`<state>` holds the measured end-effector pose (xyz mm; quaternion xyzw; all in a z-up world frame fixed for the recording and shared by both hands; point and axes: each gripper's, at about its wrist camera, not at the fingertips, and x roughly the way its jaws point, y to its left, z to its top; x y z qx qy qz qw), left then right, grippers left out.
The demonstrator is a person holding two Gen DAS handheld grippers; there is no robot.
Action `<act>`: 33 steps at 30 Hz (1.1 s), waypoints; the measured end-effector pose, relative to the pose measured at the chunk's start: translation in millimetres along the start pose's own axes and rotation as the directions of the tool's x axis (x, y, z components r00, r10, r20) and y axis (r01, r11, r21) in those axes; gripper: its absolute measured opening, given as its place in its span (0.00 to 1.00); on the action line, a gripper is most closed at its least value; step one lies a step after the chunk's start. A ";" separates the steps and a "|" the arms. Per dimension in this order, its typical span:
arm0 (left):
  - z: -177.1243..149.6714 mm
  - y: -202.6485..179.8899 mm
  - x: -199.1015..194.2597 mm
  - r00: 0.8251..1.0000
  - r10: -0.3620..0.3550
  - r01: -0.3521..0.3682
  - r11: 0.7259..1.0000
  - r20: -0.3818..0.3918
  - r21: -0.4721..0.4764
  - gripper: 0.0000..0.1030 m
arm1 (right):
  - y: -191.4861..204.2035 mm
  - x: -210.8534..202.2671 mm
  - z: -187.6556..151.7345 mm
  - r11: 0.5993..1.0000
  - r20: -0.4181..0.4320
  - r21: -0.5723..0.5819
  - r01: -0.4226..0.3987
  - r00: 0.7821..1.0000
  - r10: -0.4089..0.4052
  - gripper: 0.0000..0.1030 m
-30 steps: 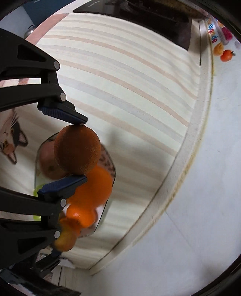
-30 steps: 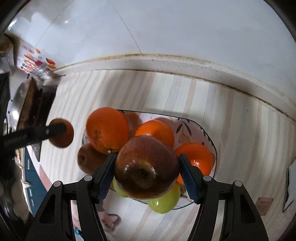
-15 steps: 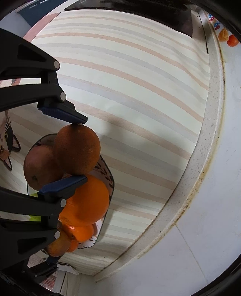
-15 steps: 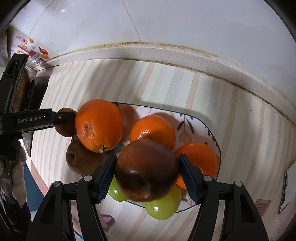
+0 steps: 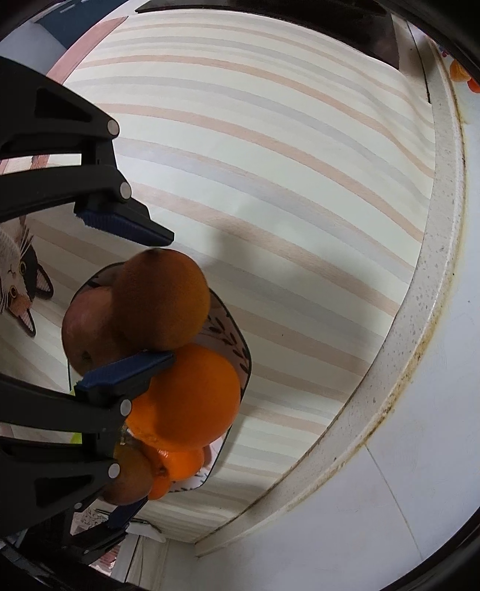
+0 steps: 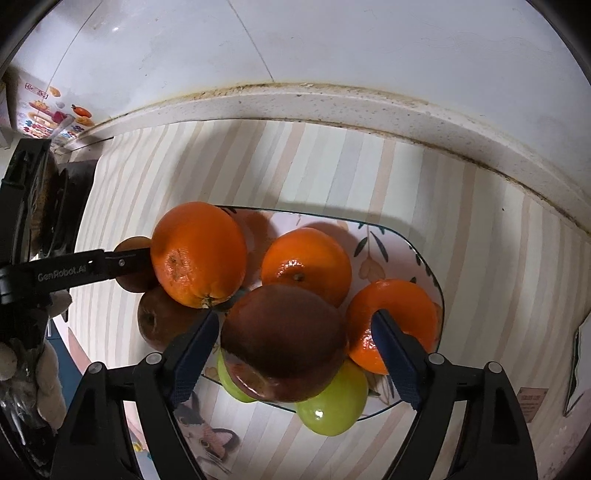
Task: Organize fruits
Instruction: 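Carry the dark orange onto the plate with the left tool while the right tool places the pear there, then open both tools and lift them away from the plate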
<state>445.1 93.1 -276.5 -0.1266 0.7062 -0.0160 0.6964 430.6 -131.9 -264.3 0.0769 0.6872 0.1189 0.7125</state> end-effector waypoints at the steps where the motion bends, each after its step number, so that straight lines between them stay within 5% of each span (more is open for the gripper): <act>1: -0.9 0.4 -2.0 1.000 -0.006 0.006 1.000 0.001 0.002 0.58 | -1.0 -0.4 -0.6 1.000 -0.001 0.002 0.006 1.000 -0.006 0.90; 4: -3.7 0.5 -9.2 1.000 -0.003 0.003 1.000 0.020 0.006 0.60 | -3.8 -4.7 -2.7 1.000 0.012 0.010 0.022 1.000 -0.022 0.92; 10: -20.1 2.2 -39.4 0.992 0.051 -0.055 0.998 0.117 0.030 0.86 | -3.9 -28.7 -13.7 1.000 0.061 0.010 0.027 0.998 -0.028 0.92; 22: -120.5 -14.3 -91.6 0.945 0.104 -0.139 0.986 0.310 0.096 0.86 | 4.5 -75.9 -81.0 0.996 0.152 -0.016 0.093 0.984 -0.090 0.92; 33: -213.4 -15.7 -137.2 0.904 0.061 -0.124 0.985 0.423 0.122 0.86 | 31.0 -142.1 -167.4 0.996 0.283 -0.016 0.092 0.955 -0.084 0.92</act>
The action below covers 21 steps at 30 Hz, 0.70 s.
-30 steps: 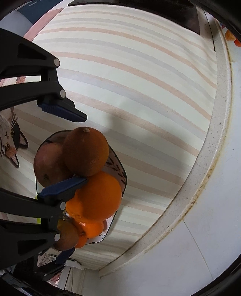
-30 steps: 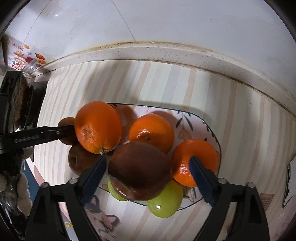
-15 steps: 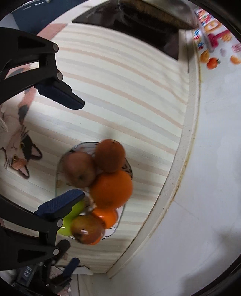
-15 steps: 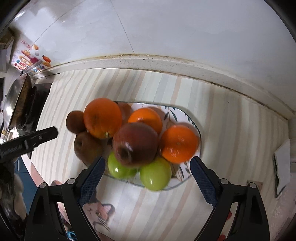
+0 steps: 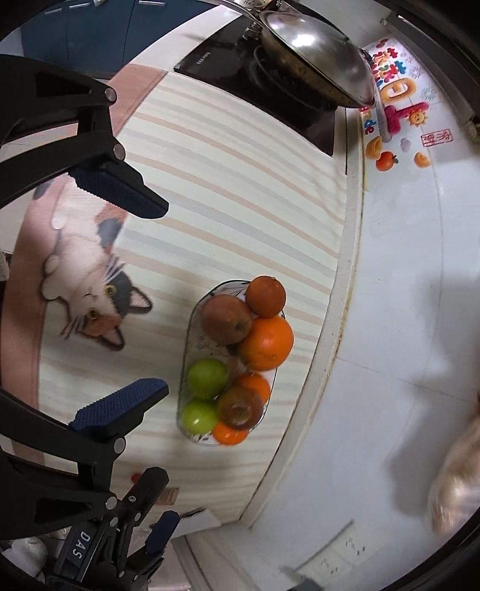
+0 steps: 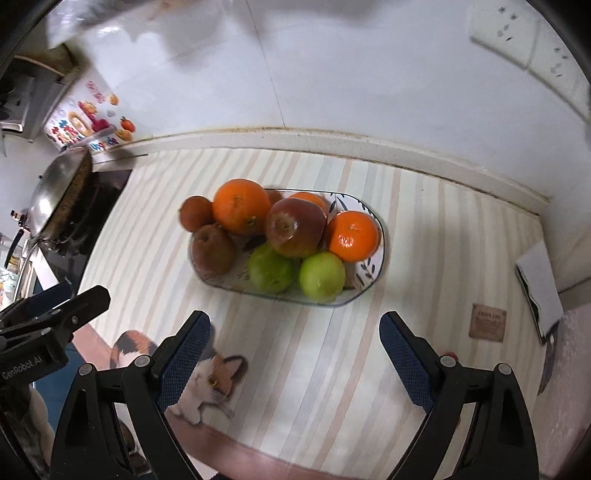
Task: Organize fruits
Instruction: 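Open both tools and lift them away from the plate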
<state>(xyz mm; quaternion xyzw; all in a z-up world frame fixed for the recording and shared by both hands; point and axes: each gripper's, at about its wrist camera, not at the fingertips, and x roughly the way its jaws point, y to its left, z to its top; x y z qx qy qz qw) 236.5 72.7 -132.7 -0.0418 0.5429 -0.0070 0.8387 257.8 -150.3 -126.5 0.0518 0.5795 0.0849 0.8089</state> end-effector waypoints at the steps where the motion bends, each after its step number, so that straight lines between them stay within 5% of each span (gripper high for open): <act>1: -6.1 0.2 -7.7 1.000 -0.004 0.004 1.000 0.012 0.003 0.86 | 2.2 -10.7 -6.6 1.000 0.015 0.001 0.000 1.000 0.000 0.92; 21: -89.8 -21.6 -126.8 0.981 0.001 -0.012 0.998 0.194 0.055 0.86 | 17.3 -162.3 -100.2 0.999 0.217 -0.038 -0.012 0.976 0.020 0.92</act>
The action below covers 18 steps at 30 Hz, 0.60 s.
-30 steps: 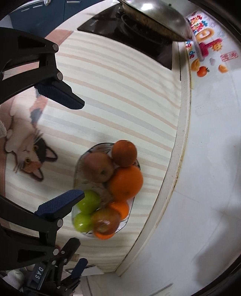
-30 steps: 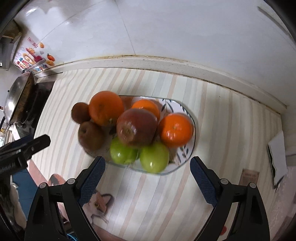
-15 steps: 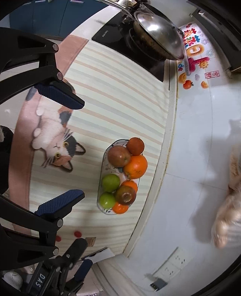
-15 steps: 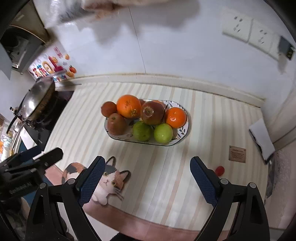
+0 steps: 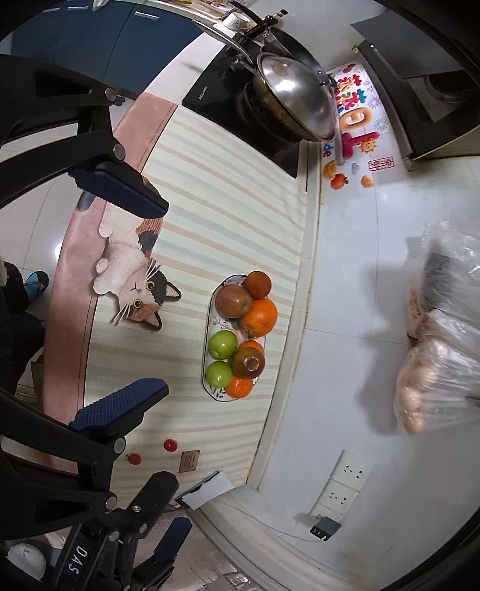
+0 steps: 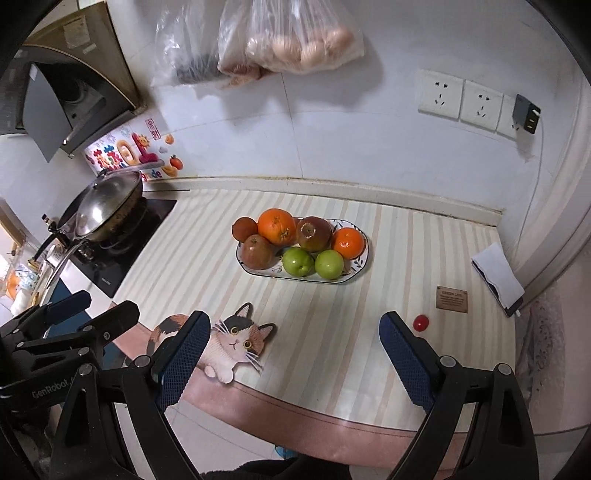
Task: Organize fruits
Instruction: 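Open both tools and lift them away from the plate, then grasp a red tomato with the right tool while the left tool grasps the other tomato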
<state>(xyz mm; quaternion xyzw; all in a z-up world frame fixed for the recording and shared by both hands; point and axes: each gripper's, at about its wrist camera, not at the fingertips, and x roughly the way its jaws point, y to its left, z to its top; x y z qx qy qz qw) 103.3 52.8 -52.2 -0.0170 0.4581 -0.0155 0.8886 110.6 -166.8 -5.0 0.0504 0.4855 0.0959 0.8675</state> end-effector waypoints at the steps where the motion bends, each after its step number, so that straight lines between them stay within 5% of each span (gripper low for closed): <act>1: -0.4 -1.9 -4.2 1.000 0.000 0.000 1.000 0.007 -0.004 0.86 | -1.3 -5.6 -1.2 1.000 0.007 -0.003 -0.005 1.000 0.005 0.92; 12: 4.5 -21.5 -14.6 0.999 0.013 -0.013 1.000 0.035 -0.013 0.86 | -16.1 -16.2 7.9 0.998 0.035 -0.003 -0.062 0.997 0.062 0.92; 18: 9.5 -40.3 10.9 0.999 0.053 -0.053 0.999 -0.007 0.010 0.86 | -60.0 11.4 9.5 0.995 -0.017 0.077 -0.057 0.998 0.058 0.92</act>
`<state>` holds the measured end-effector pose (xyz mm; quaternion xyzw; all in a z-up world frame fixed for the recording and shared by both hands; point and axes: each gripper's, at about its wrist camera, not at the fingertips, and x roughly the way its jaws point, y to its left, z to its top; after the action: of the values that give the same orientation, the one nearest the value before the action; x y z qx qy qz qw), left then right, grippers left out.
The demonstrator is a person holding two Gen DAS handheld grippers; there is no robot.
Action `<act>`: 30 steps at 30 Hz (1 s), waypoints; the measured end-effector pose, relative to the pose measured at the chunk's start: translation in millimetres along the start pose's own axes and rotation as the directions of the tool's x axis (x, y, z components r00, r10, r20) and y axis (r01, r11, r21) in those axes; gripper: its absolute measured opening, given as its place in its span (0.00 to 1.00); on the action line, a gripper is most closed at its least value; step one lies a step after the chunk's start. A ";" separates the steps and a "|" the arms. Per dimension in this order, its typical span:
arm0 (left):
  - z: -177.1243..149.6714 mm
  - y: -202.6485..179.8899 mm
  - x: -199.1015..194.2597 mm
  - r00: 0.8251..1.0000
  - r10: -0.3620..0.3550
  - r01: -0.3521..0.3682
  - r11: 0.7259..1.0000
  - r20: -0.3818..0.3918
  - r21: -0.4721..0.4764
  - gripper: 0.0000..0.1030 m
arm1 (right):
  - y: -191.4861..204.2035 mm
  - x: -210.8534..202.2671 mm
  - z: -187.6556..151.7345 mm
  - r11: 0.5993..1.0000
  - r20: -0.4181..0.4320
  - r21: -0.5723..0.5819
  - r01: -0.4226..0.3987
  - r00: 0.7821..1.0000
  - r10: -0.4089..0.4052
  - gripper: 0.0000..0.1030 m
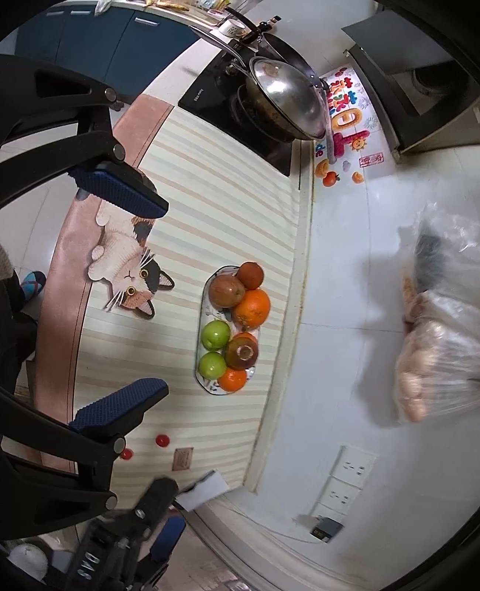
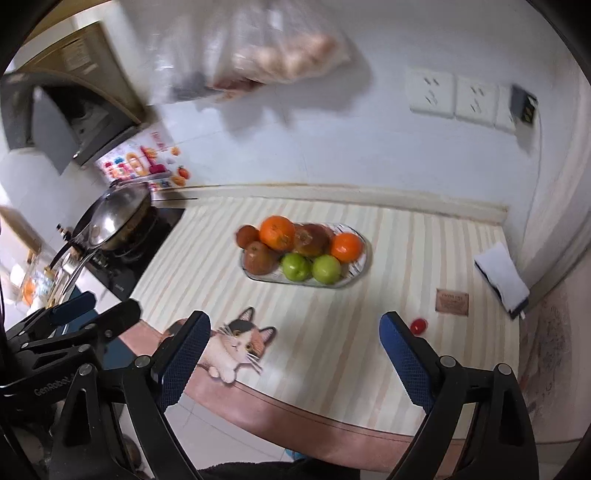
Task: Organize fruits
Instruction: 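Grasp a red tomato with the right tool while the left tool grasps the other tomato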
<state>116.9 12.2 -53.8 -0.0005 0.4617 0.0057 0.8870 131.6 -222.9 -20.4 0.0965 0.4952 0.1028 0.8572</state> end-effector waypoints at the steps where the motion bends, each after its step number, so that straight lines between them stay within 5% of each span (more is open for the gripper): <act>1: 0.5 -6.5 9.9 1.000 0.007 -0.006 1.000 -0.021 0.011 0.86 | -16.3 9.2 -1.0 1.000 -0.016 0.026 0.013 1.000 -0.012 0.92; 4: 0.2 -26.3 38.7 0.997 0.021 -0.017 0.999 -0.081 0.043 0.86 | -59.2 37.0 -7.4 0.995 -0.081 0.093 0.045 0.996 -0.038 0.82; 6: -1.3 -41.2 57.0 0.993 0.019 -0.012 0.998 -0.115 0.062 0.86 | -93.6 60.1 -17.7 0.986 -0.140 0.153 0.060 0.989 -0.039 0.61; 14: -12.8 -124.9 150.3 0.953 0.031 0.031 0.980 -0.300 0.199 0.86 | -201.9 144.6 -77.8 0.927 -0.316 0.347 0.144 0.948 -0.029 0.56; 24: -23.9 -193.6 218.7 0.889 0.014 0.120 0.958 -0.458 0.261 0.86 | -222.0 198.3 -108.7 0.930 -0.386 0.324 0.173 0.922 -0.037 0.27; 30: -15.3 -225.8 238.1 0.870 -0.048 0.191 0.950 -0.490 0.247 0.86 | -234.6 185.7 -111.5 0.925 -0.341 0.333 0.183 0.938 -0.062 0.27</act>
<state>243.3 -211.3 -258.5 0.0979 0.6610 -0.1172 0.7346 144.3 -390.6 -291.8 0.2021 0.6448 -0.0296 0.7365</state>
